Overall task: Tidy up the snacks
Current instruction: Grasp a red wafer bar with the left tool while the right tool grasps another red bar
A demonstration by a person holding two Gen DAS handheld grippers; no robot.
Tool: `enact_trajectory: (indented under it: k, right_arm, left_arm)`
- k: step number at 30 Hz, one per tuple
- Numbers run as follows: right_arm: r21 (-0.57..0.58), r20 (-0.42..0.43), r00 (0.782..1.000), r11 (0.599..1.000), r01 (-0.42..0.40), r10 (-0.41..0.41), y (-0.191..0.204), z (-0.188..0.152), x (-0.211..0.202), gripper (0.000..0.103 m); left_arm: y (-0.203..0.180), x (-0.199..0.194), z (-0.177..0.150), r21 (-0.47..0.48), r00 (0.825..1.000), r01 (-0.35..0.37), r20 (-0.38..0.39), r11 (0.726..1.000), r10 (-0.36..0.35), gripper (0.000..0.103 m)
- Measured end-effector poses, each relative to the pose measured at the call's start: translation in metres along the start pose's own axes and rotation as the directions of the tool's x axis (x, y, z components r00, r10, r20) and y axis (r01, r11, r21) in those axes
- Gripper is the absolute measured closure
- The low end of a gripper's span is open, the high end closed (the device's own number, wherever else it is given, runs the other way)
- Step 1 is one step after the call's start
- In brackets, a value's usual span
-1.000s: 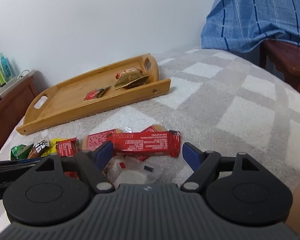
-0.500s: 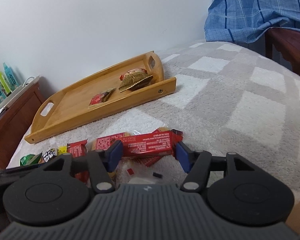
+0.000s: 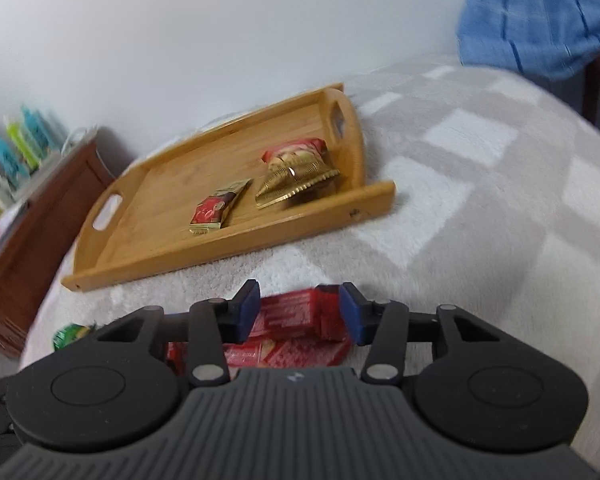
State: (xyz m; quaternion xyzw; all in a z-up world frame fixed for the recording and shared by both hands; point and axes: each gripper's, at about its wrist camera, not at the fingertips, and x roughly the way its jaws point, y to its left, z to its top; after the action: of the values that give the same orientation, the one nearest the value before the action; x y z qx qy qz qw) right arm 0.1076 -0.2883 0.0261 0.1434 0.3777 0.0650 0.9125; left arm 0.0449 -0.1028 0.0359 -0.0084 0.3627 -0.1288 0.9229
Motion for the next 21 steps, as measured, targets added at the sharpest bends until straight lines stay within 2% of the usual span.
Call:
enact_trajectory:
  k: [3, 5, 7, 14, 16, 17, 19, 20, 21]
  right_arm:
    - [-0.17, -0.04, 0.999, 0.985, -0.022, 0.016, 0.013, 0.007, 0.003, 0.029]
    - [-0.3, -0.073, 0.997, 0.953, -0.037, 0.016, 0.021, 0.009, 0.004, 0.029]
    - [-0.377, -0.086, 0.996, 0.925, -0.041, 0.009, 0.023, 0.011, 0.005, 0.029]
    - [-0.428, -0.145, 0.986, 0.893, -0.136, 0.08, 0.015, 0.01, -0.001, 0.029]
    - [-0.45, -0.15, 0.987, 0.884, -0.127, 0.066, 0.02, 0.008, 0.003, 0.03]
    - [-0.46, -0.153, 0.987, 0.88, -0.119, 0.054, 0.023, 0.007, 0.006, 0.032]
    - [-0.472, -0.161, 0.987, 0.876, -0.099, 0.025, 0.026, 0.006, 0.013, 0.05]
    - [-0.477, -0.159, 0.987, 0.875, -0.084, 0.007, 0.027, 0.005, 0.016, 0.051]
    - [-0.474, -0.149, 0.989, 0.877, -0.075, 0.004, 0.029, 0.005, 0.017, 0.059]
  left_arm:
    - [-0.002, -0.001, -0.001, 0.017, 1.0, 0.001, -0.004, 1.0, -0.001, 0.08]
    - [-0.004, 0.001, -0.003, 0.036, 1.0, -0.003, -0.001, 0.999, 0.003, 0.077]
    - [-0.005, 0.004, -0.003, 0.05, 1.0, -0.004, -0.002, 0.999, 0.004, 0.075]
    - [-0.004, 0.006, -0.002, 0.064, 1.0, 0.004, -0.002, 0.998, -0.004, 0.074]
    - [-0.003, 0.006, -0.002, 0.062, 1.0, 0.004, -0.001, 0.998, -0.003, 0.075]
    - [-0.003, 0.006, -0.002, 0.062, 1.0, 0.004, -0.001, 0.998, -0.003, 0.075]
    - [-0.003, 0.005, -0.002, 0.065, 1.0, -0.001, 0.001, 0.998, 0.0, 0.075]
    - [-0.004, 0.005, -0.003, 0.066, 1.0, -0.004, 0.002, 0.998, 0.003, 0.075]
    - [-0.004, 0.004, -0.003, 0.068, 1.0, -0.005, 0.004, 0.998, 0.005, 0.075]
